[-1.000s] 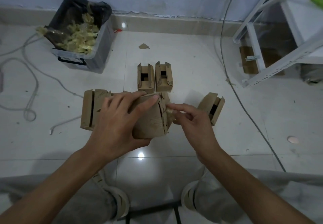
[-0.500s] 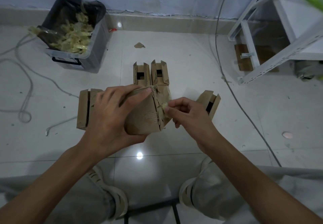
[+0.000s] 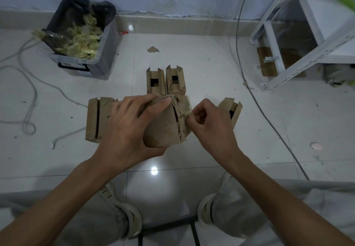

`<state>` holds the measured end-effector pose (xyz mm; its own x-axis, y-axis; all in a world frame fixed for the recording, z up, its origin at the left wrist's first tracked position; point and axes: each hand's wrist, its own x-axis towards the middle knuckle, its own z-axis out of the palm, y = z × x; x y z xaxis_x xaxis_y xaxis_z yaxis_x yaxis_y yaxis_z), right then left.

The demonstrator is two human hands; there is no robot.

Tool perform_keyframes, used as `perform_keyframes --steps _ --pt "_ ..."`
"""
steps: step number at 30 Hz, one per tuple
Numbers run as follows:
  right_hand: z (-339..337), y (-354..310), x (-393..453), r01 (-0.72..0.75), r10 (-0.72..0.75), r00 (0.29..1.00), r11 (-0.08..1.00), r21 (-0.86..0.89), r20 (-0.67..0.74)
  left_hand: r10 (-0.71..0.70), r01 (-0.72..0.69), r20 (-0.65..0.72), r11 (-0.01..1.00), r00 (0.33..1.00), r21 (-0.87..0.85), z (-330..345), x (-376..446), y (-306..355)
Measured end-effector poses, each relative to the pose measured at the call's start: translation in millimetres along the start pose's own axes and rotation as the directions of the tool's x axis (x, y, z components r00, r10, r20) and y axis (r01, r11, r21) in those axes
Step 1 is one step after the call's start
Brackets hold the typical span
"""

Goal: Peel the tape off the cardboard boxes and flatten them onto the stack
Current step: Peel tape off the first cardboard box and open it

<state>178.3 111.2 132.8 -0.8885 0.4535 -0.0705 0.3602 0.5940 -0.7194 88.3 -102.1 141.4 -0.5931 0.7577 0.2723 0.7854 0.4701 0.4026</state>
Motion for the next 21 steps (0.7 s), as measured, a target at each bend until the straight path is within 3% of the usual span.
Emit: perform_keyframes --steps 5,8,13,21 --pt "-1.9 5.7 7.0 -0.037 0.034 0.993 0.999 -0.030 -0.109 -0.021 0.019 -0.030 0.998 0.999 -0.052 -3.2 1.1 2.1" --pt "0.7 6.4 7.6 -0.025 0.021 0.996 0.999 -0.044 -0.083 -0.040 0.040 0.003 0.999 0.999 -0.027 -1.7 0.0 3.1" --pt "0.9 6.1 7.3 -0.014 0.010 0.997 0.999 -0.043 -0.071 -0.149 0.162 0.092 0.972 0.985 -0.167 0.0 -1.1 6.5" --pt "6.1 3.9 3.8 0.008 -0.009 1.000 0.997 -0.074 -0.017 -0.274 0.313 0.232 0.938 0.933 -0.149 9.9 -4.3 7.6"
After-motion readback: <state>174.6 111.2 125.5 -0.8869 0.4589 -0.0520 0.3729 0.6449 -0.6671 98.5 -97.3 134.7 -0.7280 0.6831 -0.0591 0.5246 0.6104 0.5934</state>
